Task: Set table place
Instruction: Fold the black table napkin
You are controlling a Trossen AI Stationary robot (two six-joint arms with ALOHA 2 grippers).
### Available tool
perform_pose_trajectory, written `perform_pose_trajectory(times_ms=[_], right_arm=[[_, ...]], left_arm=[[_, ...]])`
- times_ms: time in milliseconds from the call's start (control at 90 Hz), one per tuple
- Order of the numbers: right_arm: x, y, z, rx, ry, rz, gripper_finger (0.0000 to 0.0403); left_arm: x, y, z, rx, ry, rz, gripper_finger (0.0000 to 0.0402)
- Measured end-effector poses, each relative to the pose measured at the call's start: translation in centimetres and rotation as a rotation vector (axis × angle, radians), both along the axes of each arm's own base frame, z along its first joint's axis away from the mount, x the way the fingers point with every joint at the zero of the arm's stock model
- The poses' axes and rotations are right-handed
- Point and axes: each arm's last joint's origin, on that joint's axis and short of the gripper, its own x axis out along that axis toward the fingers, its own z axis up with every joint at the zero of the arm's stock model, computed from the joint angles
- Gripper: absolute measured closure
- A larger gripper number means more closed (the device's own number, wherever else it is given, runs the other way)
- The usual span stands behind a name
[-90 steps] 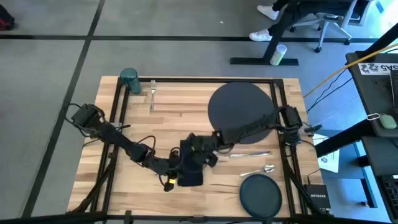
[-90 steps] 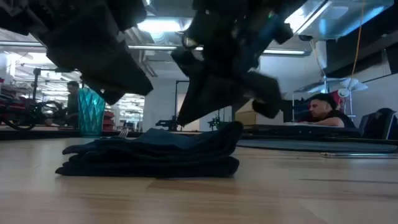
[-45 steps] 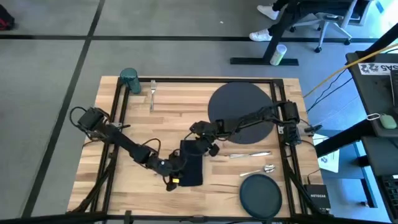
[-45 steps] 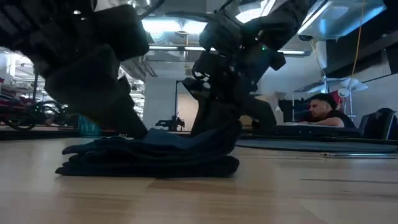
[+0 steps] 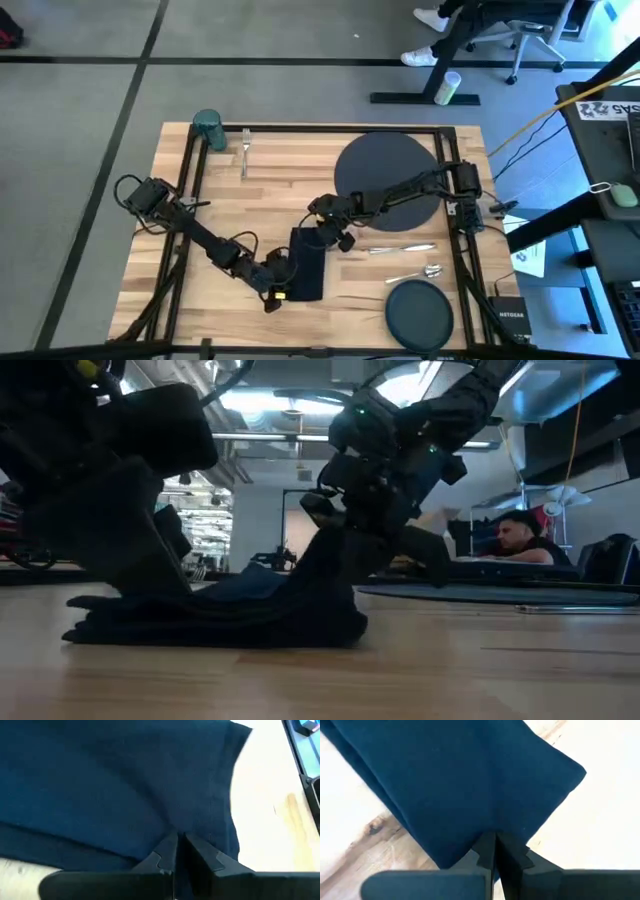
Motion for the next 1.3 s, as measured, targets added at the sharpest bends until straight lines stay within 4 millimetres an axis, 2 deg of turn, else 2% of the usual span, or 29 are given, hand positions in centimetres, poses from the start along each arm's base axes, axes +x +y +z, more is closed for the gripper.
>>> perform_pose_trajectory(times_ms=[111, 222, 411, 533, 944, 1300], right_arm=[[0.0, 0.0, 0.0, -0.001, -0.002, -0.001, 0.0403], [0.0, 0.0, 0.0, -0.001, -0.002, -0.001, 0.0403], [0.0, 0.0, 0.0, -0.001, -0.004, -0.001, 0.0403], [0.0, 0.0, 0.0, -0.001, -0.004, -0.001, 0.0403], [0.1, 0.0, 0.0, -0.001, -0.008, 0.000, 0.0403], [0.0, 0.0, -0.1, -0.001, 0.004, 0.001, 0.0403]], left_arm=[[0.7, 0.8, 1.7, 0.002, -0.086, 0.000, 0.0387], [1.3, 1.9, 2.3, 0.040, -0.114, 0.013, 0.0387], [2.8, 3.1, 3.6, 0.020, -0.268, -0.013, 0.0387], [3.1, 3.4, 2.9, 0.018, -0.245, -0.029, 0.0387], [5.6, 2.1, 0.4, 0.028, -0.197, -0.075, 0.0387], [5.8, 1.7, -2.1, 0.008, -0.138, -0.059, 0.0387]])
